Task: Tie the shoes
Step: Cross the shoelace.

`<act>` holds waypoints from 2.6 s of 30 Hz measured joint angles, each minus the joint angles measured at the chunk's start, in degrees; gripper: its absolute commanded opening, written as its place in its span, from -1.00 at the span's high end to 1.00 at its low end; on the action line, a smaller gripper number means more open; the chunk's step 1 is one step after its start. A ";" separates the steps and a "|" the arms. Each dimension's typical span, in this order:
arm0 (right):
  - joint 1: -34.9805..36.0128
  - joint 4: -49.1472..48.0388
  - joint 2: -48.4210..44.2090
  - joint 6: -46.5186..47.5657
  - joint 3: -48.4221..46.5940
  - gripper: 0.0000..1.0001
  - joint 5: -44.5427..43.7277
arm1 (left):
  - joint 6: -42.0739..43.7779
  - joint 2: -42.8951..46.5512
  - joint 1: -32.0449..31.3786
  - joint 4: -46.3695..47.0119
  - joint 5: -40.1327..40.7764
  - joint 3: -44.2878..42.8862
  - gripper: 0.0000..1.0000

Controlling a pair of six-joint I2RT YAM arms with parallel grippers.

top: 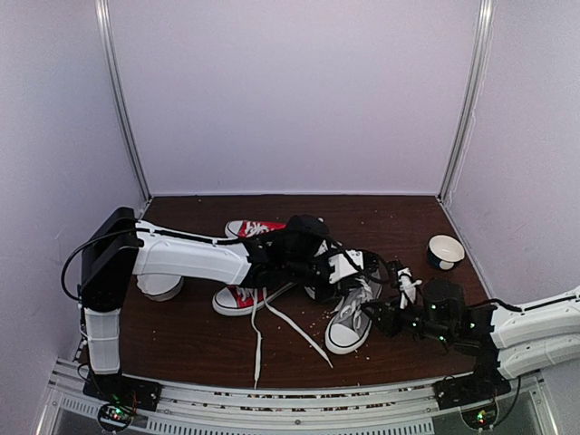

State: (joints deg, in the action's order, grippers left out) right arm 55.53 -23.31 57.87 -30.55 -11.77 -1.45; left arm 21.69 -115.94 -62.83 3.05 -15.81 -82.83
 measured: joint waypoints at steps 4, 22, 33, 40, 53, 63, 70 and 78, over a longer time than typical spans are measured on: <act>0.00 1.86 -1.01 1.77 -0.09 0.43 0.57 | 0.02 0.00 0.00 -0.02 0.15 0.00 1.00; -2.67 10.73 -1.57 12.41 -6.10 0.56 5.42 | 0.04 0.00 0.00 -0.15 0.37 0.00 1.00; -3.91 13.75 -4.20 14.53 -6.10 0.56 5.09 | 0.26 0.00 0.00 -0.33 0.42 0.00 1.00; -3.91 14.16 -2.69 15.41 -6.12 0.48 5.11 | 0.44 0.00 0.02 -1.07 0.48 0.00 1.00; -3.93 16.35 -4.02 17.40 -6.80 0.31 5.01 | 0.46 0.00 0.02 -1.16 0.57 0.00 1.00; -3.93 16.50 -1.99 17.73 -7.23 0.54 4.72 | 0.48 0.00 0.07 -1.16 0.57 0.00 1.00; -3.93 15.02 1.14 16.79 -7.65 0.49 6.16 | 0.48 0.00 0.07 -1.18 0.59 0.00 1.00; -3.93 13.00 5.29 16.59 -8.31 0.57 6.56 | 0.48 0.00 0.09 -1.18 0.59 0.00 1.00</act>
State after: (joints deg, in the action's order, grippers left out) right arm 51.59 -10.31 63.16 -13.96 -20.08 5.10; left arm 22.17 -115.94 -62.74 1.87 -15.22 -82.83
